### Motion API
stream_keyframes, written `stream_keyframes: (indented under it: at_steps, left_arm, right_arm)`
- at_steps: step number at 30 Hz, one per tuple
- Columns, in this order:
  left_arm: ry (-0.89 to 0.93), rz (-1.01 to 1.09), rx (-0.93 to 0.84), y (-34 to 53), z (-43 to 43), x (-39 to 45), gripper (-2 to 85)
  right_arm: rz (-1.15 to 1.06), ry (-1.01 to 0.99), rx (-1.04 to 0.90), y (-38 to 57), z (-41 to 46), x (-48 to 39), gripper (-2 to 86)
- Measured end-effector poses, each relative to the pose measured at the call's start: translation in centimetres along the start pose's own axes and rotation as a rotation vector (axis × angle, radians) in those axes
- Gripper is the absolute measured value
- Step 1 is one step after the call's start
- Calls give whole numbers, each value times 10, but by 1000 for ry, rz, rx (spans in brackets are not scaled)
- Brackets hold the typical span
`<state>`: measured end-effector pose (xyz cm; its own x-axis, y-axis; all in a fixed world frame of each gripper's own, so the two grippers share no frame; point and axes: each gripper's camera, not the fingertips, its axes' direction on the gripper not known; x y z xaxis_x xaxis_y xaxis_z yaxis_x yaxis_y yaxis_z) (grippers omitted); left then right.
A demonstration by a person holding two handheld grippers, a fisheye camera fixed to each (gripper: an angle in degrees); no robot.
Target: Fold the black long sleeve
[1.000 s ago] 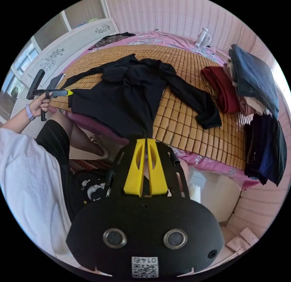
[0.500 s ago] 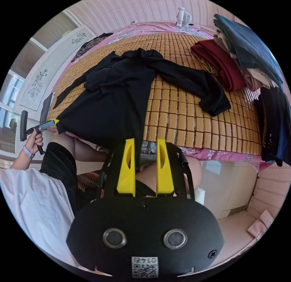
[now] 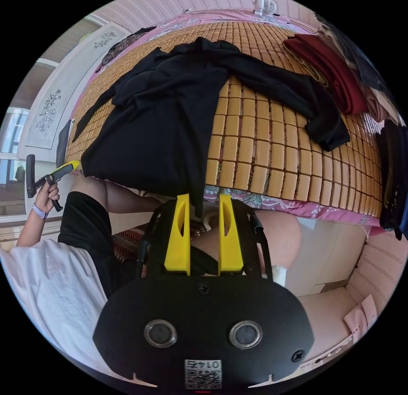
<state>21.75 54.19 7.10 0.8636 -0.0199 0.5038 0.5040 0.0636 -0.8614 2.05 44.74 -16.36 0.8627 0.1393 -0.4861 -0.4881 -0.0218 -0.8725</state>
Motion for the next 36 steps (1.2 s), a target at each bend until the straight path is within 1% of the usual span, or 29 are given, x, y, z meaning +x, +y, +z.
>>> stream_keyframes:
  at_steps: [5,7,9,10,11,13,15,16,18,19,21,22,23,24,25,27,28,30,31,33,34,36]
  left_arm:
    - [-97,97,-31,-16,4,13,86]
    - [-116,117,-95,-26,15,16,79]
    - [-188,147,-121,-38,11,19,47]
    - [-183,150,-125,-40,8,18,33]
    - [-112,164,-107,-43,0,15,15]
    - [-88,164,-98,-46,-15,9,3]
    - [-28,157,-48,-48,-43,-1,-3]
    - [-5,156,-30,-48,-52,-3,-4]
    - [82,164,73,-45,-94,-12,-6]
    - [117,162,107,-45,-105,-15,-6]
    - [360,143,274,-45,-160,-35,-7]
    - [414,139,319,-46,-175,-40,-7]
    - [485,142,403,-50,-207,-49,-7]
    - [516,161,501,-53,-243,-55,-7]
    - [518,180,559,-53,-263,-55,-8]
    - [479,285,747,-53,-340,-46,-8]
    - [462,308,785,-52,-359,-42,-8]
    - [409,384,949,-42,-438,-29,-8]
    - [401,393,991,-38,-458,-28,-8]
    - [404,410,1151,-15,-539,-28,-8]
    - [408,418,1188,-7,-557,-29,-8]
    - [387,467,1321,30,-622,-27,-9]
  right_arm:
    - [-12,-12,-60,-18,3,-3,106]
    - [-18,-22,-114,-27,9,-5,103]
    - [-23,-36,-178,-37,14,-5,86]
    - [-19,-35,-183,-39,14,-5,79]
    - [-2,-23,-183,-41,10,-2,56]
    - [11,-47,-164,-38,-1,1,25]
    - [-1,-92,-33,-26,-41,0,0]
    - [-8,-105,3,-22,-52,0,-2]
    - [-12,-199,127,-2,-100,2,-6]
    - [-6,-237,156,3,-112,4,-7]
    - [35,-387,319,28,-167,16,-6]
    - [41,-409,372,34,-183,19,-5]
    - [47,-406,476,45,-218,23,-4]
    - [37,-352,549,50,-256,23,-3]
    - [19,-326,581,51,-276,21,-3]
    - [-122,-279,754,57,-372,-2,-3]
    - [-153,-252,796,59,-397,-12,-3]
    - [-267,-139,957,76,-495,-57,-3]
    - [-297,-120,1007,84,-518,-69,-3]
    - [-410,-73,1196,124,-603,-113,-3]
    - [-437,-66,1236,135,-621,-124,-3]
    - [-526,-48,1377,182,-682,-160,-3]
